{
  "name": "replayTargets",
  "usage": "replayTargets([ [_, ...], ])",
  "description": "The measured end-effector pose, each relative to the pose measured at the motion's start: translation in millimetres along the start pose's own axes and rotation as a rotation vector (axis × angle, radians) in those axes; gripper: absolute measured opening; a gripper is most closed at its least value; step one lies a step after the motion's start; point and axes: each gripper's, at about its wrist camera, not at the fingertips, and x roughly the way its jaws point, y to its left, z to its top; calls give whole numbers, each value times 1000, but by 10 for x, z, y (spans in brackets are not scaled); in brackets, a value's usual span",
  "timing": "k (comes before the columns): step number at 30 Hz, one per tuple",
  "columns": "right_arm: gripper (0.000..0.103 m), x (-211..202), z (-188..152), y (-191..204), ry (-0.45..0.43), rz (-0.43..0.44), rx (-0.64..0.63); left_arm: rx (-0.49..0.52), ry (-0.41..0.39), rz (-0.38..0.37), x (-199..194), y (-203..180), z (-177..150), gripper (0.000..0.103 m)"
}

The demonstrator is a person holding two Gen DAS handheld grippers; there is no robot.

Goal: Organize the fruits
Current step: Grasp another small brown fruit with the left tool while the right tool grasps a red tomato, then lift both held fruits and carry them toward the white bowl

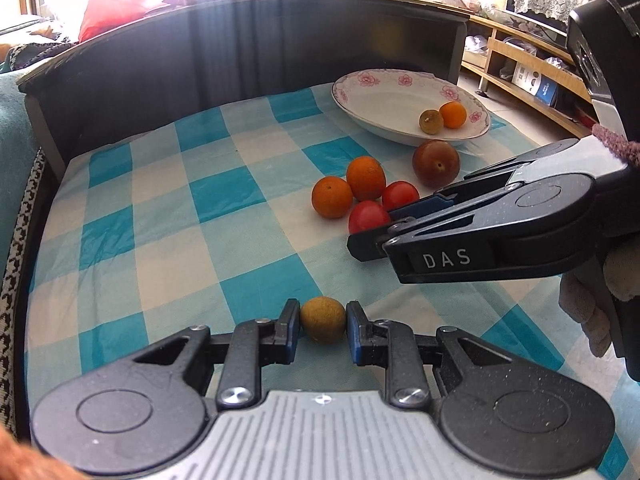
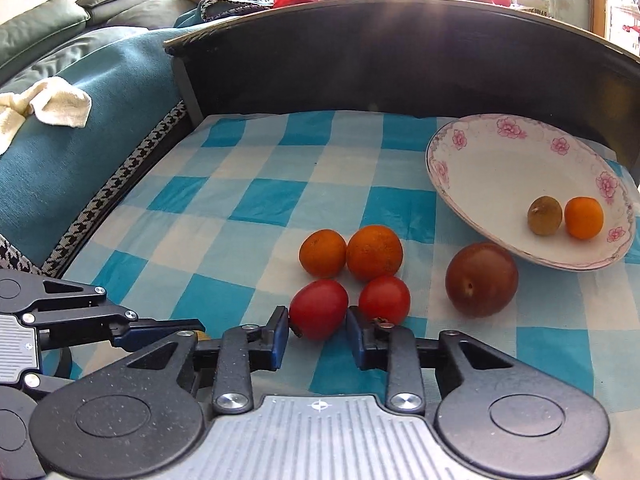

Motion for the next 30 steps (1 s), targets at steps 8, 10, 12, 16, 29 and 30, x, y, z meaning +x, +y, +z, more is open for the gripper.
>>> replayTargets([
  [8,24,-141,-63,-19,39,8,-20,-2,0,-23,-24,6,-22,34],
  [10,24,-237,-111,-35,64,10,-38,6,-2,-29,-39,-9,-43,34],
  [12,24,-346,-169,-45,87,4,-68,7,-2,-44,-53,-30,-55,34],
  [16,24,-538,-277,-92,122,-11,-105,36,-3,-73,-66,-150,-85,34],
  [29,31,-534,-432,-159,85,-26,-96,105,-27,-84,-68,-338,-125,36],
  [30,32,-528,-423,-162,81,-22,-91,105,-31,-83,-71,-336,-133,36],
])
